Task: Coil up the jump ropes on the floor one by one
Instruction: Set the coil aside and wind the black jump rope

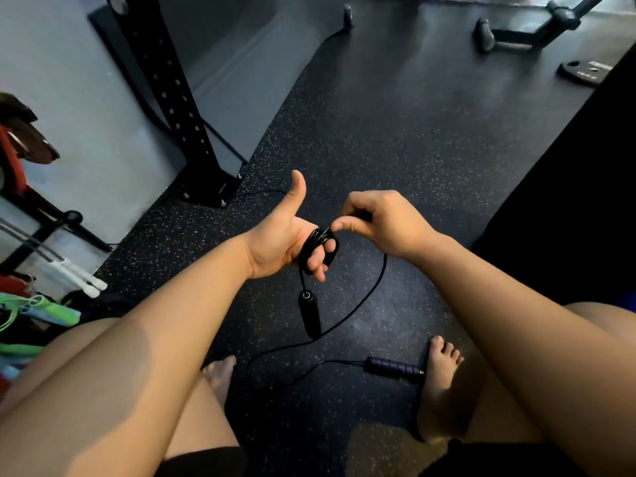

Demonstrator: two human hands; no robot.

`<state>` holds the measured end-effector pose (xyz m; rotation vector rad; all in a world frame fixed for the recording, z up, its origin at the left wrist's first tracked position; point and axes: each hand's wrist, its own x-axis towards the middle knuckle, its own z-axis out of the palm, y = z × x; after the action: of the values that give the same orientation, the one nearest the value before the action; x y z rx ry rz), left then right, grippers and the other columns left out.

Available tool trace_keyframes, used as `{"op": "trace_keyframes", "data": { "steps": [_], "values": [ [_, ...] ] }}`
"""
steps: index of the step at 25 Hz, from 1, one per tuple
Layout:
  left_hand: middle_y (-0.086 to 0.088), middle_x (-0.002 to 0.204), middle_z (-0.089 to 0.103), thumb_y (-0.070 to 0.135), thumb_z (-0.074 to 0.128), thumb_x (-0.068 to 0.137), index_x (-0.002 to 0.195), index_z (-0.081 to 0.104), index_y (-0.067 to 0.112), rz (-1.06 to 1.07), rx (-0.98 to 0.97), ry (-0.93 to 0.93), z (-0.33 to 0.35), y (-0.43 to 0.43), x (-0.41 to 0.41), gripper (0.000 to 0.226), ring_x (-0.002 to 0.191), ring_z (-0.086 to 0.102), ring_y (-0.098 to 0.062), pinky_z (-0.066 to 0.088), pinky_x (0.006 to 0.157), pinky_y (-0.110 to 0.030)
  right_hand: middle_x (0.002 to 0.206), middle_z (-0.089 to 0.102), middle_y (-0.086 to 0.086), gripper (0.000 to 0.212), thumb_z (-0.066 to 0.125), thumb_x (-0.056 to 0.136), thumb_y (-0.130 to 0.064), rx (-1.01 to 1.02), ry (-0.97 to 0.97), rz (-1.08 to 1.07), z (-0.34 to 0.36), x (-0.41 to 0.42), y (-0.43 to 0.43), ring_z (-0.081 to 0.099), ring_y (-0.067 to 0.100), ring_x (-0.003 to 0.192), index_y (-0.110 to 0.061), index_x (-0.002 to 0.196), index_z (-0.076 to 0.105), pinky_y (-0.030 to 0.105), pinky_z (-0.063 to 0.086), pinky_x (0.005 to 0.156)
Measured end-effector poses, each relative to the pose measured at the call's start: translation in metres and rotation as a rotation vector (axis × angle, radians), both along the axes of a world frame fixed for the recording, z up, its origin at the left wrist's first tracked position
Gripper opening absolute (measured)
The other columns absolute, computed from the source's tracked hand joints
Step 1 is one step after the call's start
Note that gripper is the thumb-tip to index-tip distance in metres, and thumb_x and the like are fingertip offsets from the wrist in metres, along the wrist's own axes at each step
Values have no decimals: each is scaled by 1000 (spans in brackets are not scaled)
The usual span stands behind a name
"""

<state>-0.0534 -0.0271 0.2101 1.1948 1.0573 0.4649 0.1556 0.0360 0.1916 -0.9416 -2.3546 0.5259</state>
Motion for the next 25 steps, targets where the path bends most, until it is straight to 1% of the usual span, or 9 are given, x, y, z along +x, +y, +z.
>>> {"op": "trace_keyframes", "data": {
  "steps": [3,5,7,9,12,18,20,22,25],
  "values": [
    [-5,50,52,93,-16,69,78,62,2,61,-43,-182,6,0,-3,120,64,62,-31,49,97,-46,65,61,1,34,56,98,-44,-142,44,-81,-14,0,-1,52,12,58,-15,80,58,34,45,60],
    [-6,54,54,97,-10,65,80,62,2,128,-42,-320,9,-1,-5,120,66,63,-31,44,103,-48,66,66,4,34,51,103,-40,-301,127,-125,-24,-7,-8,58,13,59,-14,82,57,34,47,63],
    [-6,61,56,101,-3,64,84,63,3,217,-54,-463,11,0,-10,120,70,63,-32,41,107,-48,67,68,12,36,45,105,-39,-451,214,-114,-34,-19,-17,64,27,60,-12,84,58,40,51,65],
    [-6,65,58,102,2,65,88,63,3,295,-65,-554,13,0,-14,119,73,63,-31,47,98,-42,63,63,15,37,42,105,-41,-569,285,-75,-38,-29,-24,62,37,58,-18,81,59,43,49,62],
    [-6,72,63,103,6,65,96,63,4,363,-38,-628,13,-1,-16,118,81,65,-30,49,96,-38,64,59,17,37,40,108,-36,-717,329,-47,-33,-38,-29,58,32,58,-17,83,59,38,45,60],
    [-12,99,71,97,11,77,119,56,2,620,116,-806,16,3,-21,113,106,67,-33,48,108,-42,67,66,5,37,43,107,-33,-832,12,47,-40,-45,-40,63,19,64,-8,95,67,30,50,64],
    [-15,97,73,91,12,83,120,55,-1,732,170,-739,14,8,-22,108,105,68,-32,46,112,-48,63,65,-4,31,47,106,-32,-743,-134,115,-36,-46,-45,60,10,59,-11,97,68,24,48,62],
    [-18,98,76,86,6,87,121,56,-4,773,208,-436,5,14,-20,108,103,70,-32,40,116,-51,60,61,-7,27,50,104,-32,-621,-179,145,-24,-47,-47,56,5,54,-17,94,70,25,47,59],
    [-17,100,78,93,5,77,119,61,3,629,161,-4,-14,18,-12,115,103,71,-27,32,118,-51,60,55,-7,27,52,103,-34,-391,-204,150,-2,-43,-38,51,2,50,-20,95,73,27,43,57]
  ]
}}
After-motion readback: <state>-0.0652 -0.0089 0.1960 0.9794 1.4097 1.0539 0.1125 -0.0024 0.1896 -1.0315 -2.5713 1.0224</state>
